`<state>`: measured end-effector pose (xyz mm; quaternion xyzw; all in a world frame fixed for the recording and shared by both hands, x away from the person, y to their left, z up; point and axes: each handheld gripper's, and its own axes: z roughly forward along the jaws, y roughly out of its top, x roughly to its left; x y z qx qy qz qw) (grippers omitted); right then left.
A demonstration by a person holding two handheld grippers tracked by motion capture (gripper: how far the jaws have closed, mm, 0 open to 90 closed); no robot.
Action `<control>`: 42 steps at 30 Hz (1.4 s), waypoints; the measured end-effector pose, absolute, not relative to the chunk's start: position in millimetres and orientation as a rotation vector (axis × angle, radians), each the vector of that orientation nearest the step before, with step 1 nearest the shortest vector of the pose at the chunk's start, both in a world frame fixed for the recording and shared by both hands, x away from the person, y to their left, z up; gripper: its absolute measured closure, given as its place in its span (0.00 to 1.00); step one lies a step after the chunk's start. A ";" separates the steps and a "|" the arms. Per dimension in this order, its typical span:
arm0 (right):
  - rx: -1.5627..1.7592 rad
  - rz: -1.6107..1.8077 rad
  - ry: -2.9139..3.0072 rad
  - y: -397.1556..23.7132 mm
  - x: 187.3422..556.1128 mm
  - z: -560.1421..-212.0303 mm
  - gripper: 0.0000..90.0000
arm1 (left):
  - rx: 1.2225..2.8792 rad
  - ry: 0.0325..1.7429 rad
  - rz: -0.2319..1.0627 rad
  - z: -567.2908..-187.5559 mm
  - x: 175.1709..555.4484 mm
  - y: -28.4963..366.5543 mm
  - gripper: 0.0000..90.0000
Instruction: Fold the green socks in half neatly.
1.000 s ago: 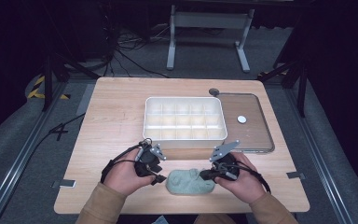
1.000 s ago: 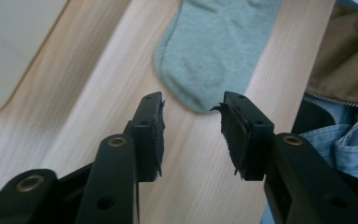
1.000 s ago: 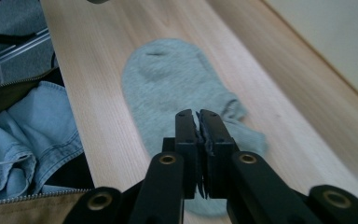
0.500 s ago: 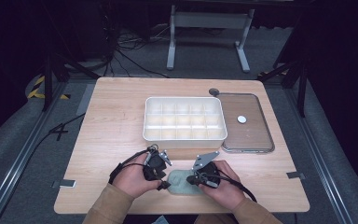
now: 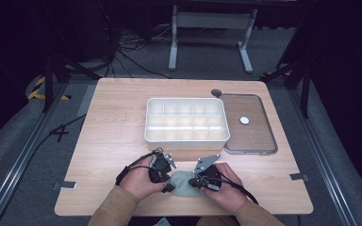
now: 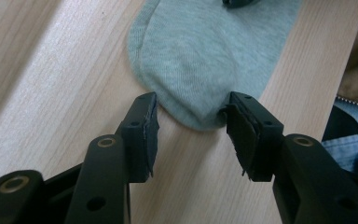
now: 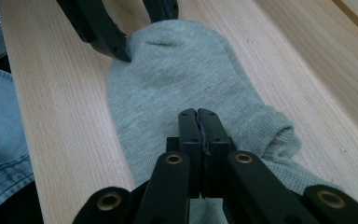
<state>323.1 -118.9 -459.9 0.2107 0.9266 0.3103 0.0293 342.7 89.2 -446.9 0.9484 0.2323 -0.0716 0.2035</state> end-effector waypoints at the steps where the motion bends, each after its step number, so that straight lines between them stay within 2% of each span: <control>1: 0.650 0.957 2.856 -118.9 322.7 -460.0 1.00 | 2.643 0.653 -0.198 -447.1 342.5 88.4 0.61; 4: 0.641 0.954 2.854 -119.0 322.1 -459.9 1.00 | 2.638 0.664 -0.202 -447.3 342.1 86.7 0.62; 9: 0.638 0.966 2.843 -119.2 320.9 -460.8 1.00 | 2.637 0.673 -0.249 -448.0 340.6 79.1 0.84; 12: 0.636 0.976 2.837 -120.7 320.3 -461.6 1.00 | 2.643 0.665 -0.235 -445.5 340.3 76.2 0.89; 23: 0.642 0.992 2.842 -121.8 317.4 -461.9 1.00 | 2.580 0.558 -0.185 -424.1 332.3 67.3 0.89; 28: 0.609 1.039 2.828 -115.6 312.4 -464.5 1.00 | 2.625 0.480 -0.167 -420.0 328.1 59.9 0.89; 30: 0.595 1.043 2.837 -116.4 313.2 -463.3 0.99 | 2.629 0.507 -0.183 -418.5 327.6 61.7 0.90; 33: 0.620 1.064 2.841 -121.7 315.4 -459.4 0.96 | 2.655 0.524 -0.181 -415.3 327.8 64.4 0.90; 37: 0.749 1.062 2.796 -153.5 319.1 -437.7 0.97 | 2.697 0.551 -0.186 -412.7 327.8 65.9 0.90; 42: 0.840 0.870 2.876 -166.6 320.8 -453.4 0.97 | 2.699 0.540 -0.197 -409.9 329.3 63.2 0.90</control>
